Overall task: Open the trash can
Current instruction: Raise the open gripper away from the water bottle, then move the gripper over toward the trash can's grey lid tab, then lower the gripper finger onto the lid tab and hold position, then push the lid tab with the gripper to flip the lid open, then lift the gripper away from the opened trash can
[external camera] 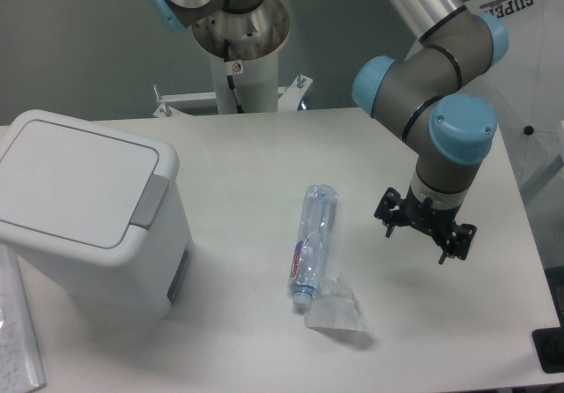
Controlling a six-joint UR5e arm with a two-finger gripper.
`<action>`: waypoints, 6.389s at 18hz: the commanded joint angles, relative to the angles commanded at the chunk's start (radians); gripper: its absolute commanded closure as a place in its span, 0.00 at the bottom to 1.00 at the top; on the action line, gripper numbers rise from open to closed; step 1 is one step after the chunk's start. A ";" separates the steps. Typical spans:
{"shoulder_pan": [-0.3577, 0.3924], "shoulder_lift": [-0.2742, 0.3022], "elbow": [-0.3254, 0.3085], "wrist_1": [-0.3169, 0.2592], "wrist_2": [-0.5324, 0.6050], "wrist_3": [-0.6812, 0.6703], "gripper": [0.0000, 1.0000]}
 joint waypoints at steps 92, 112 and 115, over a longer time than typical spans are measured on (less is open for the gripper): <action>-0.264 0.334 -0.215 0.083 -0.614 -0.907 0.00; -0.181 0.295 -0.052 0.247 -0.607 -0.671 0.00; -0.138 0.261 -0.051 0.239 -0.553 -0.474 0.00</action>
